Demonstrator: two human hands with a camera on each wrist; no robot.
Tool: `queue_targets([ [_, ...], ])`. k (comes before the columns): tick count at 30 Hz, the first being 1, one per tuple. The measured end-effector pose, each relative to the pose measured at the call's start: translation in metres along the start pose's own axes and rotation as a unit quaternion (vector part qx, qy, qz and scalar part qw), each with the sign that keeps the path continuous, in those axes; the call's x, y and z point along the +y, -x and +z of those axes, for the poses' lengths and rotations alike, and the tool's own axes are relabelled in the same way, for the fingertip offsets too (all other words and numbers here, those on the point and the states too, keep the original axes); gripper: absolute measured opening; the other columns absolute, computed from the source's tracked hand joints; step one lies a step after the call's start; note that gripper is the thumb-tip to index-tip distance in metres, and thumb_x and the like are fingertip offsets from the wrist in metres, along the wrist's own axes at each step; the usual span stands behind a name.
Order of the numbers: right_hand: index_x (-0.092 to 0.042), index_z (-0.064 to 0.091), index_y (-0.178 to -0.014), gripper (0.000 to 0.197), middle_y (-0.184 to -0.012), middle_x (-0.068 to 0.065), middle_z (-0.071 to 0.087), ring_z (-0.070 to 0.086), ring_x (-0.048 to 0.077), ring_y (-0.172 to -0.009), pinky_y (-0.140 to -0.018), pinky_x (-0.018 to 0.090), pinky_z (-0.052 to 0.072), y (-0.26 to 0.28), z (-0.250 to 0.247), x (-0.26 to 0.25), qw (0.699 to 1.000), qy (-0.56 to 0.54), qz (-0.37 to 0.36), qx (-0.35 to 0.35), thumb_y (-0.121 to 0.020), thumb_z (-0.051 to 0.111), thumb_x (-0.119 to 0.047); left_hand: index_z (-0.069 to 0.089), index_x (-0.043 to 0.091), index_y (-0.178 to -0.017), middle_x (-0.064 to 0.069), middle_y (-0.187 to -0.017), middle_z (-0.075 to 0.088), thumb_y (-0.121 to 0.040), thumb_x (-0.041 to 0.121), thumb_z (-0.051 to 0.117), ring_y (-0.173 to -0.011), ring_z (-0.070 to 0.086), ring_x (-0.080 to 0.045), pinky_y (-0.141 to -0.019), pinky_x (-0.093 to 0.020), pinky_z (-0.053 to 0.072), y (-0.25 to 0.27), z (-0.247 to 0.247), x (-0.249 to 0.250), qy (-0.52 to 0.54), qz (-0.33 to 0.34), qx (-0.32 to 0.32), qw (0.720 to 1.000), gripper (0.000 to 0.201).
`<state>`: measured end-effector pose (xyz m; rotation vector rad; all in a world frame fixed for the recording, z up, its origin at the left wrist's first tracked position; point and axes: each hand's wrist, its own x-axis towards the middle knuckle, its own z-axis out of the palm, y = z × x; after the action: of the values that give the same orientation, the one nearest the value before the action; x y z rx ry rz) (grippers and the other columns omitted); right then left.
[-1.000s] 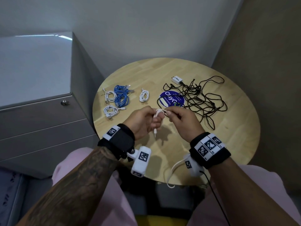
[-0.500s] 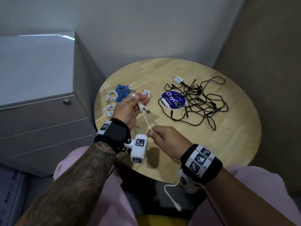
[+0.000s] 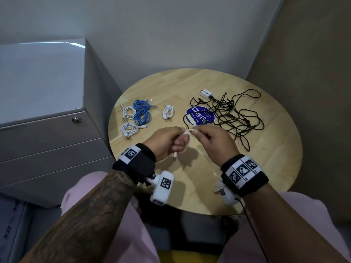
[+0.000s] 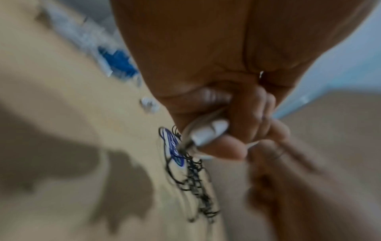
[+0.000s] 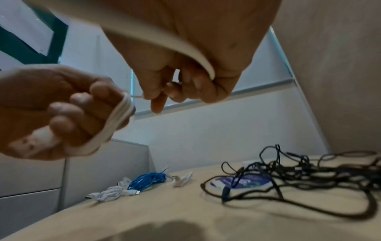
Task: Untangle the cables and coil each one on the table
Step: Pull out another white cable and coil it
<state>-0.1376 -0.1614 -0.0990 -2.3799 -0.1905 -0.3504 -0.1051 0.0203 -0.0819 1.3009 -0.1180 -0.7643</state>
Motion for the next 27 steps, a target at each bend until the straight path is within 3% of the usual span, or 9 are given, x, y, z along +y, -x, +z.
queue_targets([
  [4, -0.024, 0.069, -0.106, 0.024, -0.07, -0.003, 0.061, 0.056, 0.021, -0.068, -0.066, 0.04, 0.051, 0.0, 0.022, 0.0, 0.997, -0.043, 0.021, -0.056, -0.102, 0.049, -0.038, 0.058, 0.005, -0.089, 0.003, -0.063, 0.04, -0.097, 0.019, 0.034, -0.05, 0.04, -0.01, -0.066, -0.027, 0.051, 0.003, -0.01, 0.003, 0.247, 0.02, -0.012, 0.969, 0.028],
  [8, -0.021, 0.064, -0.089, 0.023, -0.061, -0.004, 0.051, 0.047, 0.018, -0.059, -0.059, 0.035, 0.042, 0.011, 0.035, -0.005, 0.984, -0.062, 0.048, -0.162, -0.104, 0.05, -0.032, 0.059, -0.004, -0.107, -0.006, -0.08, 0.063, -0.1, 0.01, 0.038, -0.069, 0.064, -0.015, -0.085, -0.034, 0.057, -0.001, -0.03, 0.007, 0.341, 0.11, 0.058, 0.932, 0.026],
  [11, -0.016, 0.069, -0.1, 0.025, -0.07, 0.004, 0.06, 0.055, 0.028, -0.067, -0.065, 0.041, 0.05, 0.016, 0.036, -0.014, 0.977, -0.038, 0.045, -0.203, -0.104, 0.051, -0.033, 0.06, -0.001, -0.105, -0.007, -0.083, 0.073, -0.103, 0.01, 0.038, -0.08, 0.072, -0.016, -0.086, -0.033, 0.057, -0.005, -0.038, 0.005, 0.289, 0.157, 0.138, 0.934, 0.025],
  [15, -0.012, 0.064, -0.087, 0.032, -0.071, 0.007, 0.064, 0.057, 0.028, -0.068, -0.064, 0.043, 0.051, 0.022, 0.028, -0.027, 0.977, 0.011, -0.005, -0.212, -0.102, 0.052, -0.037, 0.06, -0.002, -0.106, -0.008, -0.085, 0.073, -0.102, 0.008, 0.043, -0.082, 0.073, -0.019, -0.075, -0.029, 0.057, -0.013, -0.041, 0.001, 0.188, 0.22, 0.225, 0.93, 0.02],
  [18, -0.014, 0.064, -0.087, 0.032, -0.067, 0.003, 0.061, 0.055, 0.025, -0.066, -0.061, 0.04, 0.047, 0.022, 0.012, -0.032, 0.983, 0.04, -0.047, -0.175, -0.101, 0.053, -0.04, 0.065, 0.002, -0.097, -0.011, -0.086, 0.071, -0.1, 0.006, 0.048, -0.077, 0.073, -0.019, -0.068, -0.033, 0.056, -0.015, -0.042, -0.001, 0.004, 0.262, 0.281, 0.923, 0.018],
  [21, -0.018, 0.064, -0.088, 0.023, -0.059, -0.005, 0.052, 0.047, 0.01, -0.057, -0.055, 0.035, 0.041, 0.019, -0.006, -0.033, 0.989, 0.011, -0.081, -0.121, -0.1, 0.056, -0.037, 0.066, 0.005, -0.093, -0.005, -0.081, 0.07, -0.1, 0.006, 0.049, -0.072, 0.069, -0.015, -0.064, -0.033, 0.051, -0.014, -0.032, -0.01, -0.162, 0.245, 0.245, 0.924, 0.018],
  [23, -0.022, 0.067, -0.092, 0.015, -0.058, -0.012, 0.048, 0.046, 0.004, -0.057, -0.053, 0.028, 0.037, 0.015, -0.015, -0.027, 0.994, 0.006, -0.096, -0.059, -0.1, 0.058, -0.032, 0.066, 0.006, -0.093, -0.001, -0.073, 0.068, -0.102, 0.015, 0.048, -0.066, 0.064, -0.016, -0.061, -0.031, 0.048, -0.011, -0.021, -0.016, -0.219, 0.198, 0.169, 0.94, 0.022],
  [25, -0.024, 0.068, -0.095, 0.015, -0.067, -0.015, 0.055, 0.051, 0.004, -0.063, -0.057, 0.028, 0.041, 0.007, -0.022, -0.017, 0.995, 0.026, -0.092, -0.004, -0.099, 0.056, -0.032, 0.065, 0.003, -0.088, -0.002, -0.063, 0.061, -0.103, 0.025, 0.046, -0.057, 0.057, -0.016, -0.057, -0.027, 0.044, -0.007, -0.009, -0.02, -0.229, 0.155, 0.089, 0.957, 0.032],
  [27, -0.025, 0.069, -0.096, 0.017, -0.077, -0.011, 0.063, 0.058, 0.012, -0.071, -0.065, 0.035, 0.049, 0.001, -0.026, -0.005, 0.997, 0.022, -0.069, 0.032, -0.099, 0.054, -0.033, 0.062, 0.006, -0.079, 0.003, -0.056, 0.051, -0.1, 0.03, 0.049, -0.053, 0.049, -0.013, -0.055, -0.024, 0.041, -0.004, 0.001, -0.019, -0.21, 0.137, 0.04, 0.967, 0.034],
])
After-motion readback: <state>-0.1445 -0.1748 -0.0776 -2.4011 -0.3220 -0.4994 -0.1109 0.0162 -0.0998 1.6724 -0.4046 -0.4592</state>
